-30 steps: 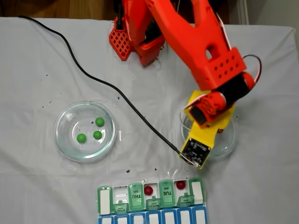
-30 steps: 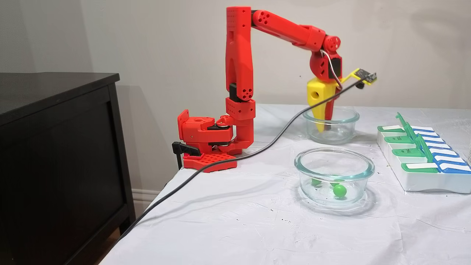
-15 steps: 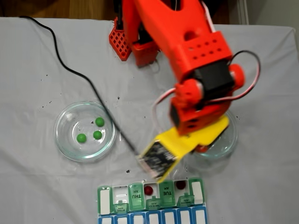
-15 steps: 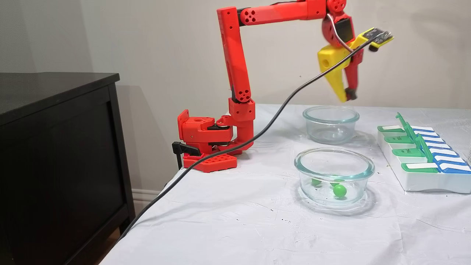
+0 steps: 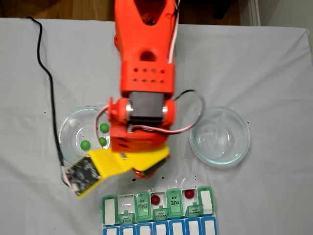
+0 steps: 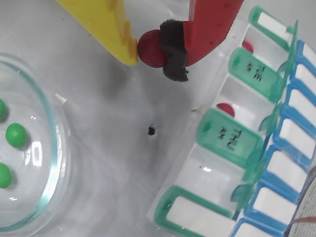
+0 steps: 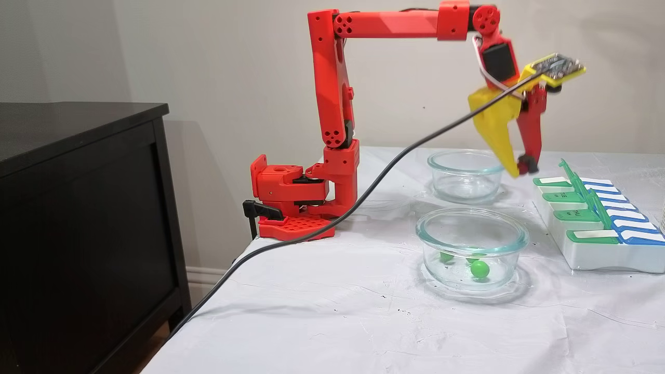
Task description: Sort medicines into box.
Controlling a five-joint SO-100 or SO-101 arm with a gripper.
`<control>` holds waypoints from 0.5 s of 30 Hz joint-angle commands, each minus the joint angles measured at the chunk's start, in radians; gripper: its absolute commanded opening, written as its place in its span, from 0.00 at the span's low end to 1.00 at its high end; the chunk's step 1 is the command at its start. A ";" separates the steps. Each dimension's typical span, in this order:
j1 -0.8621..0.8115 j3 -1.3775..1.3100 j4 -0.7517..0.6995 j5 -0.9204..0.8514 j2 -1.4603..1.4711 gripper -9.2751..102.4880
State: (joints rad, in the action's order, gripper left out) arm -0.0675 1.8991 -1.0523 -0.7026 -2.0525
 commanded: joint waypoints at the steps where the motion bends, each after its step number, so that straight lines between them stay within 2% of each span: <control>1: -0.026 -0.012 0.117 -0.012 -0.084 0.08; 6: -0.048 -0.095 0.195 0.012 -0.002 0.08; 15: -0.054 -0.195 0.247 -0.003 0.140 0.08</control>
State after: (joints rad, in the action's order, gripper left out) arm -0.1227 1.8178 -0.8314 -0.6826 -1.9159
